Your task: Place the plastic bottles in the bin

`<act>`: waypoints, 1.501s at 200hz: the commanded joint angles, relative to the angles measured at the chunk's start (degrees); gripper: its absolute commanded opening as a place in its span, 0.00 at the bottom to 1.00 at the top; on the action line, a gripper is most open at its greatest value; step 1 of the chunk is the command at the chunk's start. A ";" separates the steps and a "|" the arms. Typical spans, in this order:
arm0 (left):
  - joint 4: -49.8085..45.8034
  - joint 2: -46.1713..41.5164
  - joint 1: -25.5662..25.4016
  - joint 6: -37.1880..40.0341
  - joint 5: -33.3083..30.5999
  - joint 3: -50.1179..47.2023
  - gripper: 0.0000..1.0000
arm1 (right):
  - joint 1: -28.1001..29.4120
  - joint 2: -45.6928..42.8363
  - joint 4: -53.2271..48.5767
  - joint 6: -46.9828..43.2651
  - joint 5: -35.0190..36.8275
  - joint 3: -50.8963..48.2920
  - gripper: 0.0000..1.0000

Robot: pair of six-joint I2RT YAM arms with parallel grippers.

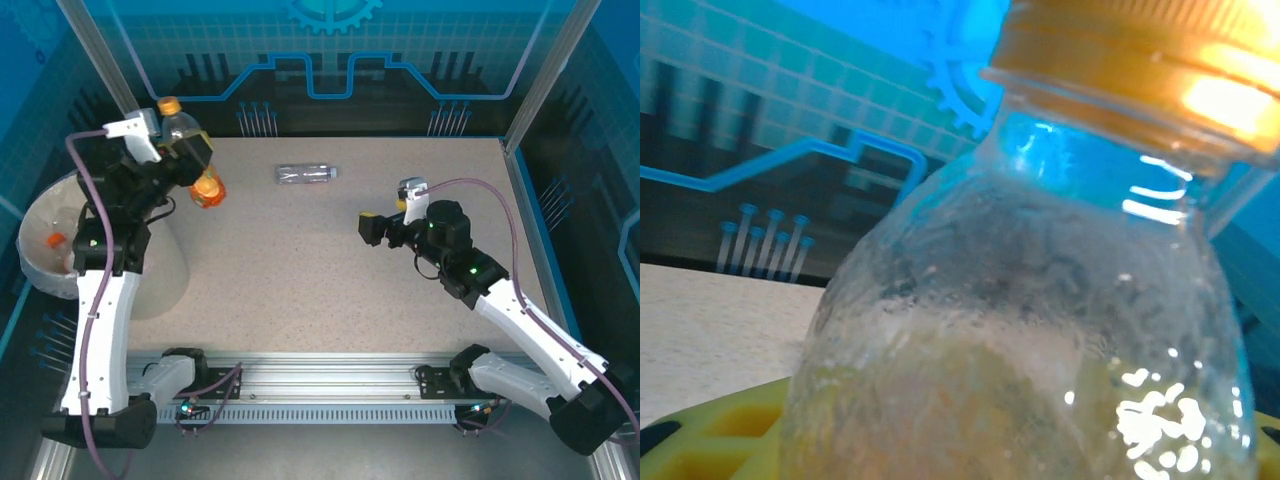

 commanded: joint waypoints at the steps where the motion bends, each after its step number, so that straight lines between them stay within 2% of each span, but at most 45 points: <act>1: -3.46 -0.24 5.33 -3.70 -4.14 2.93 0.46 | 0.96 0.61 1.80 -0.71 0.65 1.98 1.00; 27: -4.91 -0.45 15.45 -8.39 -4.40 3.90 0.44 | 1.02 1.10 1.13 -0.92 0.82 1.98 1.00; 67: -2.79 0.89 34.66 -18.73 8.01 1.81 0.45 | 1.22 1.75 0.75 -1.83 1.26 3.65 1.00; 85: -3.86 1.80 39.94 -19.94 10.85 0.53 0.45 | 1.23 2.23 0.34 -1.89 1.16 4.08 1.00; 120: -8.92 3.19 47.65 -18.30 10.46 -1.26 0.49 | 1.28 3.24 -0.24 -1.85 0.81 5.05 1.00; 153: -13.33 5.96 49.09 -14.88 10.77 -1.13 0.53 | 1.32 4.39 -0.61 -1.94 0.65 6.23 1.00; 169: -15.13 6.58 49.09 -13.79 10.03 -1.27 0.58 | 1.31 4.85 -0.67 -1.85 0.38 6.69 1.00; 202: -16.07 6.19 49.09 -13.53 9.17 -1.16 0.86 | 1.41 5.96 -0.76 -2.01 0.03 7.38 1.00; 226: -17.74 4.84 49.12 -12.24 5.84 0.50 0.98 | 1.39 6.55 -0.88 -2.13 -0.33 7.94 1.00; 263: -19.92 2.98 49.05 -11.05 1.61 3.26 0.99 | 1.38 6.89 -0.94 -2.29 -0.50 7.91 1.00; 300: -21.42 2.17 47.16 -9.80 1.91 5.68 0.99 | 1.35 6.90 -1.13 -2.42 0.25 7.61 1.00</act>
